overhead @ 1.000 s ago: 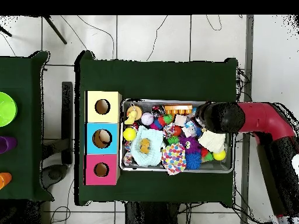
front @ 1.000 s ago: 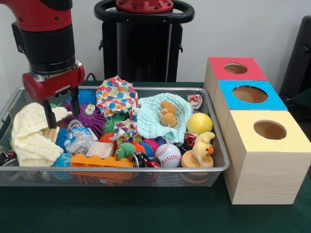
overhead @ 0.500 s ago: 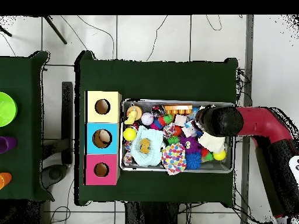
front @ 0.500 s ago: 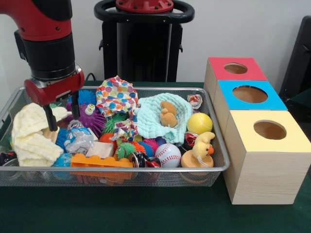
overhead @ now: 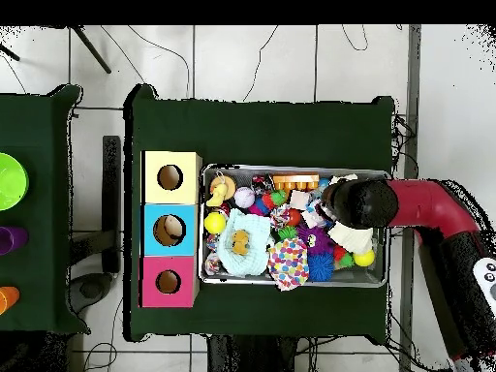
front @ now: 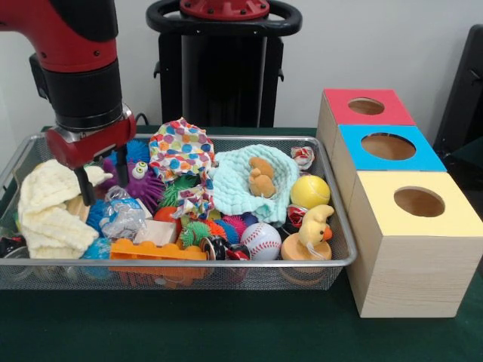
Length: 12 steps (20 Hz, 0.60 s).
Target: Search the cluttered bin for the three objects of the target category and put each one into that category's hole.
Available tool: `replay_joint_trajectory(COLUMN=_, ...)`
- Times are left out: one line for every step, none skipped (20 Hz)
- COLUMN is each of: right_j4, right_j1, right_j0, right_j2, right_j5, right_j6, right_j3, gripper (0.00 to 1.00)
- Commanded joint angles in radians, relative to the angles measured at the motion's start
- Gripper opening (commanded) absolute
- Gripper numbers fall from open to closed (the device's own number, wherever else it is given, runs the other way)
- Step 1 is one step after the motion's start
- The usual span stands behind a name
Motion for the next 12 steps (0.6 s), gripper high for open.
replay_joint_trajectory(right_j4=-0.048, right_j1=0.040, right_j0=0.021, right_j2=-0.063, right_j5=-0.073, right_j6=0.015, right_j3=0.077, gripper=1.00)
replay_joint_trajectory(right_j4=-0.048, right_j1=0.040, right_j0=0.024, right_j2=-0.066, right_j5=-0.076, right_j6=0.020, right_j3=0.079, gripper=1.00)
replay_joint_trajectory(right_j4=-0.047, right_j1=0.039, right_j0=0.026, right_j2=-0.069, right_j5=-0.079, right_j6=0.025, right_j3=0.082, gripper=1.00)
replay_joint_trajectory(right_j4=-0.046, right_j1=0.038, right_j0=0.028, right_j2=-0.071, right_j5=-0.082, right_j6=0.028, right_j3=0.084, gripper=1.00)
replay_joint_trajectory(right_j4=-0.045, right_j1=0.037, right_j0=0.030, right_j2=-0.074, right_j5=-0.085, right_j6=0.032, right_j3=0.087, gripper=1.00)
replay_joint_trajectory(right_j4=-0.045, right_j1=0.037, right_j0=0.033, right_j2=-0.078, right_j5=-0.088, right_j6=0.036, right_j3=0.089, gripper=1.00)
replay_joint_trajectory(right_j4=-0.044, right_j1=0.037, right_j0=0.036, right_j2=-0.084, right_j5=-0.089, right_j6=0.042, right_j3=0.091, gripper=1.00)
replay_joint_trajectory(right_j4=-0.044, right_j1=0.038, right_j0=0.040, right_j2=-0.088, right_j5=-0.092, right_j6=0.048, right_j3=0.091, gripper=1.00)
replay_joint_trajectory(right_j4=-0.043, right_j1=0.039, right_j0=0.042, right_j2=-0.091, right_j5=-0.095, right_j6=0.050, right_j3=0.092, gripper=1.00)
replay_joint_trajectory(right_j4=-0.041, right_j1=0.040, right_j0=0.046, right_j2=-0.096, right_j5=-0.097, right_j6=0.054, right_j3=0.093, gripper=1.00)
replay_joint_trajectory(right_j4=-0.039, right_j1=0.040, right_j0=0.049, right_j2=-0.099, right_j5=-0.099, right_j6=0.056, right_j3=0.093, gripper=1.00)
replay_joint_trajectory(right_j4=-0.037, right_j1=0.039, right_j0=0.053, right_j2=-0.102, right_j5=-0.103, right_j6=0.058, right_j3=0.094, gripper=1.00)
